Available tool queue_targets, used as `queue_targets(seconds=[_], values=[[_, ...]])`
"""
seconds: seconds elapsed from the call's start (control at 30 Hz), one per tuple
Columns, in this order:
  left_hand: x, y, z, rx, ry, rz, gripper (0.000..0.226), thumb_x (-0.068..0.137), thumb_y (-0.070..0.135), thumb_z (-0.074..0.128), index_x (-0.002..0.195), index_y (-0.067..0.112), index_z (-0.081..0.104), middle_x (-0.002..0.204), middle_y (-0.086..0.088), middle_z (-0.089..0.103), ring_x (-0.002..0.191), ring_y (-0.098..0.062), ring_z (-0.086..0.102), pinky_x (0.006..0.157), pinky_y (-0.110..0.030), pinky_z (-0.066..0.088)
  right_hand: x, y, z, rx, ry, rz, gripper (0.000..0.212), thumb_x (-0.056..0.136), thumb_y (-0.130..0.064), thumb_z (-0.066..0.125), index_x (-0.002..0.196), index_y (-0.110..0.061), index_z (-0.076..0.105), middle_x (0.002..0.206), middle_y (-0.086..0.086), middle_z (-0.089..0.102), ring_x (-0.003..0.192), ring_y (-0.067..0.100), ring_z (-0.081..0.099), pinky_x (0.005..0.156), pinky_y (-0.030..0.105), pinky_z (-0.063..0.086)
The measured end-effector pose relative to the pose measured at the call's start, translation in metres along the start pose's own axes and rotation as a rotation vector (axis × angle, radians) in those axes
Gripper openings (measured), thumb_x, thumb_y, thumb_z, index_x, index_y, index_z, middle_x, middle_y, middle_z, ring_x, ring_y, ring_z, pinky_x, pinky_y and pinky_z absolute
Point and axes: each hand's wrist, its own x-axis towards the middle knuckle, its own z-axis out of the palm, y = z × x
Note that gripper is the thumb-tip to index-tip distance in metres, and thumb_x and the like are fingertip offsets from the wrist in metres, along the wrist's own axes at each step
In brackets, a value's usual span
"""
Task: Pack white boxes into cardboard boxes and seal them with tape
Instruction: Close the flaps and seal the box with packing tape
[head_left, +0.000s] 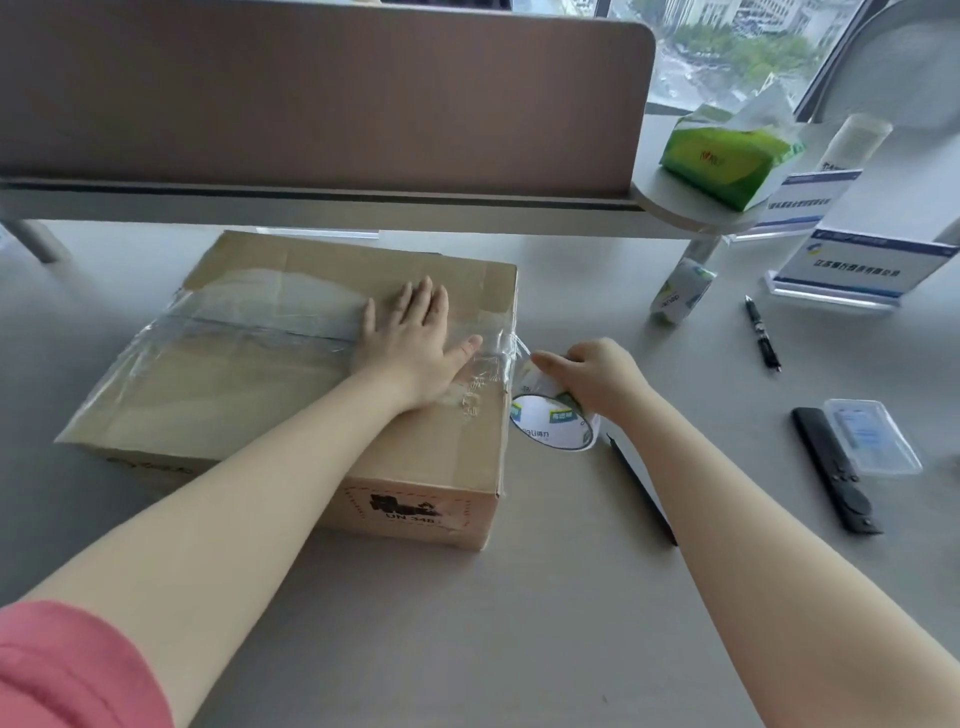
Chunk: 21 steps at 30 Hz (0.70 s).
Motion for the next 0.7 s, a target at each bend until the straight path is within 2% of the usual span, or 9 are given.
queue_targets(seconds=[0.2,0.33,0.47,0.53,0.6,0.67,0.7], values=[[0.003,-0.024,-0.003,0.080,-0.032,0.085,0.069,0.096,0.052,0.016,0.150,0.016,-0.008,0.158,0.002,-0.014,0.147,-0.013,-0.011,0.119,-0.044,-0.006,-0.011,0.000,0.006,0.250,-0.147,-0.058,0.040,0.089,-0.029,0.057,0.058,-0.013,0.037,0.056,-0.001,0.029,0.053,0.013,0.028,0.051,0.026,0.023],[-0.002,-0.031,-0.002,0.097,-0.050,0.132,0.069,0.096,0.052,0.016,0.149,0.016,-0.009,0.158,0.003,-0.015,0.146,-0.012,-0.013,0.119,-0.044,-0.008,-0.013,-0.007,0.004,0.121,-0.193,-0.042,0.047,0.088,-0.033,0.058,0.052,-0.012,0.034,0.053,0.002,0.031,0.050,0.015,0.029,0.049,0.027,0.023],[-0.011,-0.030,-0.006,0.194,-0.050,0.154,0.069,0.096,0.052,0.012,0.149,0.015,-0.010,0.158,0.001,-0.014,0.147,-0.016,-0.012,0.119,-0.044,-0.010,-0.015,-0.011,0.006,-0.159,-0.200,-0.033,0.054,0.087,-0.042,0.056,0.049,-0.012,0.032,0.052,0.003,0.032,0.051,0.018,0.031,0.048,0.028,0.025],[-0.017,-0.025,-0.011,0.267,0.003,0.131,0.067,0.096,0.052,0.012,0.150,0.015,-0.001,0.160,0.000,-0.005,0.147,-0.020,-0.004,0.119,-0.044,-0.004,-0.017,-0.011,0.006,-0.175,-0.190,-0.032,0.054,0.087,-0.044,0.055,0.049,-0.012,0.033,0.052,0.003,0.033,0.053,0.019,0.033,0.049,0.028,0.024],[-0.028,-0.012,-0.013,0.181,0.114,0.083,0.060,0.098,0.045,0.026,0.147,0.011,0.021,0.157,-0.005,0.015,0.144,-0.024,0.013,0.117,-0.041,0.013,-0.022,-0.007,0.004,-0.074,-0.196,-0.011,0.052,0.087,-0.045,0.055,0.051,-0.012,0.035,0.055,0.001,0.033,0.053,0.017,0.032,0.050,0.028,0.023],[-0.047,0.007,-0.011,-0.122,0.294,0.081,0.044,0.096,0.029,0.043,0.134,0.006,0.043,0.144,-0.010,0.040,0.132,-0.026,0.032,0.106,-0.035,0.030,-0.027,0.002,0.000,0.115,-0.209,0.013,0.047,0.087,-0.042,0.057,0.054,-0.014,0.039,0.058,0.000,0.035,0.057,0.016,0.033,0.053,0.027,0.024],[-0.057,0.019,-0.009,-0.308,0.376,0.097,0.038,0.094,0.021,0.048,0.128,0.005,0.051,0.134,-0.011,0.049,0.124,-0.027,0.041,0.100,-0.030,0.033,-0.030,0.007,-0.003,0.221,-0.211,0.028,0.042,0.088,-0.037,0.057,0.056,-0.014,0.043,0.060,0.000,0.038,0.059,0.016,0.035,0.054,0.026,0.025]])
